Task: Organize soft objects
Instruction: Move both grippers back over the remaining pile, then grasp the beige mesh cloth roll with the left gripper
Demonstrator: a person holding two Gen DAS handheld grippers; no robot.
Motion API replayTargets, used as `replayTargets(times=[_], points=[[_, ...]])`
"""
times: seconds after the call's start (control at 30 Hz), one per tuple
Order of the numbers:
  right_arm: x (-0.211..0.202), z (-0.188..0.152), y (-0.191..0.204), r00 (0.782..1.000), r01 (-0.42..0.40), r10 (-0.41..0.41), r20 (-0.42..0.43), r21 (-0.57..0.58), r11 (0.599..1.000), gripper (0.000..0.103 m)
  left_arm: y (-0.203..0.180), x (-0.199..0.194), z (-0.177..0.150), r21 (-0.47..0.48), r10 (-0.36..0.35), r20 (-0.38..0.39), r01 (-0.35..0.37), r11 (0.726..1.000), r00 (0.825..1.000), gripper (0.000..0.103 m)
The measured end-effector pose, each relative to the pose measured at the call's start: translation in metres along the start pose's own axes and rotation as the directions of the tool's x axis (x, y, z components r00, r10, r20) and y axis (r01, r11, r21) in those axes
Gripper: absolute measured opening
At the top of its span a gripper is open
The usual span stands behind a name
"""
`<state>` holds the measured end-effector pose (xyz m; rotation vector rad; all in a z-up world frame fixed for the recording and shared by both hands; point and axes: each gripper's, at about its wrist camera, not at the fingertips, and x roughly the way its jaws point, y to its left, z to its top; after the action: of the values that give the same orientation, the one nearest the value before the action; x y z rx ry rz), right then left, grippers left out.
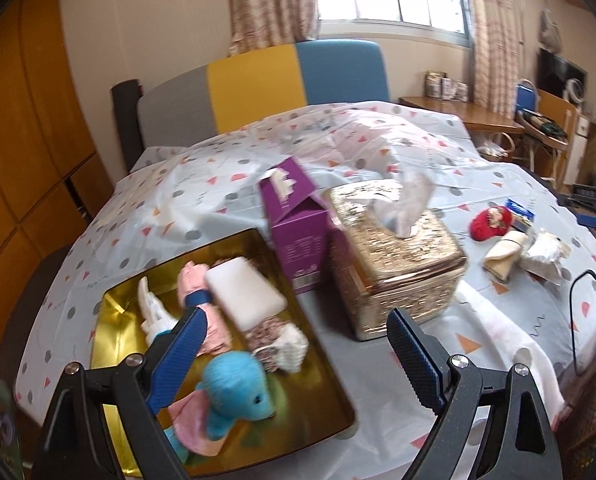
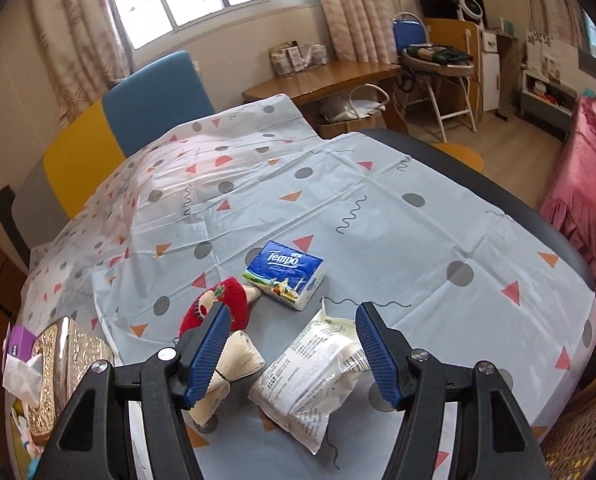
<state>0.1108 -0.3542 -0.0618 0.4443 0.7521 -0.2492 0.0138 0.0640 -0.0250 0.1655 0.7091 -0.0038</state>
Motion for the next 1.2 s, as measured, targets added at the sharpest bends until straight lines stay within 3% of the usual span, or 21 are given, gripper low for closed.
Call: replayTargets(times=[0.43, 0.73, 0.93, 1.2], points=[[-0.001, 0.003, -0.02, 1.0, -0.005, 0.006, -0.007, 0.105, 0.994, 0.066, -0.064, -0.002, 0.035, 0.133, -0.141, 0.047, 0.134, 0.982, 0.989, 0.092], [-0.001, 0.004, -0.033, 1.0, 0.01, -0.007, -0.016, 0.165, 0.986, 0.066, -0.121, 0.012, 0.057, 0.237, -0.246, 0.03, 0.232, 0.943, 0.969, 0.091], [0.003, 0.003, -0.047, 0.999, 0.027, -0.018, -0.04, 0.233, 0.972, 0.066, -0.161, 0.036, 0.064, 0.299, -0.323, -0.026, 0.316, 0.901, 0.946, 0.09], [0.005, 0.002, -0.048, 0.998, 0.01, 0.006, -0.062, 0.253, 0.967, 0.066, -0.223, 0.093, 0.064, 0.351, -0.37, -0.154, 0.401, 0.846, 0.916, 0.075]])
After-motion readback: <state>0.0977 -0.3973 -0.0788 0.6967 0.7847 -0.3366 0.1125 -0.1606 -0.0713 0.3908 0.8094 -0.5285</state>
